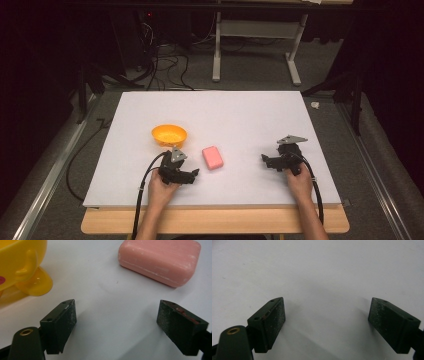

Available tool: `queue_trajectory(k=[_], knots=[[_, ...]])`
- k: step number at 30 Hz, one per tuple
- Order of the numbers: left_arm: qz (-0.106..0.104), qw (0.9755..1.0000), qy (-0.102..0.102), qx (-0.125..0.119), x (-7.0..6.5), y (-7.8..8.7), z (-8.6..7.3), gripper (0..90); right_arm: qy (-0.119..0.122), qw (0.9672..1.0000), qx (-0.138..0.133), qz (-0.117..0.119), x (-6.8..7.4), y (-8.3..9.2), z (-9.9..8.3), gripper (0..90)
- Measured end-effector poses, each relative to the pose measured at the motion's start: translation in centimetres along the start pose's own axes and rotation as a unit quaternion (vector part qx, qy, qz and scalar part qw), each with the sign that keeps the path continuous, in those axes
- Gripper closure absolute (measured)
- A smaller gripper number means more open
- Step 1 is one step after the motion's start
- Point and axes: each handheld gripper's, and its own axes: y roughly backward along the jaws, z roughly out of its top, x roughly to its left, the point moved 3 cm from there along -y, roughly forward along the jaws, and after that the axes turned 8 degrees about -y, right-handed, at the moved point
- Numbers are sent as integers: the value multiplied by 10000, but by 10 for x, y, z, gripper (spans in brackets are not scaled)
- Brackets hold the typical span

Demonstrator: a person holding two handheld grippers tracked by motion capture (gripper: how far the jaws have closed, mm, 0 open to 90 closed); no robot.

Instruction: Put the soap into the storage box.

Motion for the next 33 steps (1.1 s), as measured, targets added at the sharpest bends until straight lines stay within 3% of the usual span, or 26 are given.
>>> queue_trajectory(k=[17, 26, 33], knots=[[24, 10000, 28, 32, 0, 0, 1, 166, 11, 10000, 1, -3, 0, 0, 0, 148], [208, 9998, -7, 3, -2, 3, 2, 154, 2, 10000, -4, -2, 0, 0, 0, 148], [110, 9999, -59, -114, -7, 8, 5, 151, 1, 10000, -3, -1, 0, 0, 0, 148]])
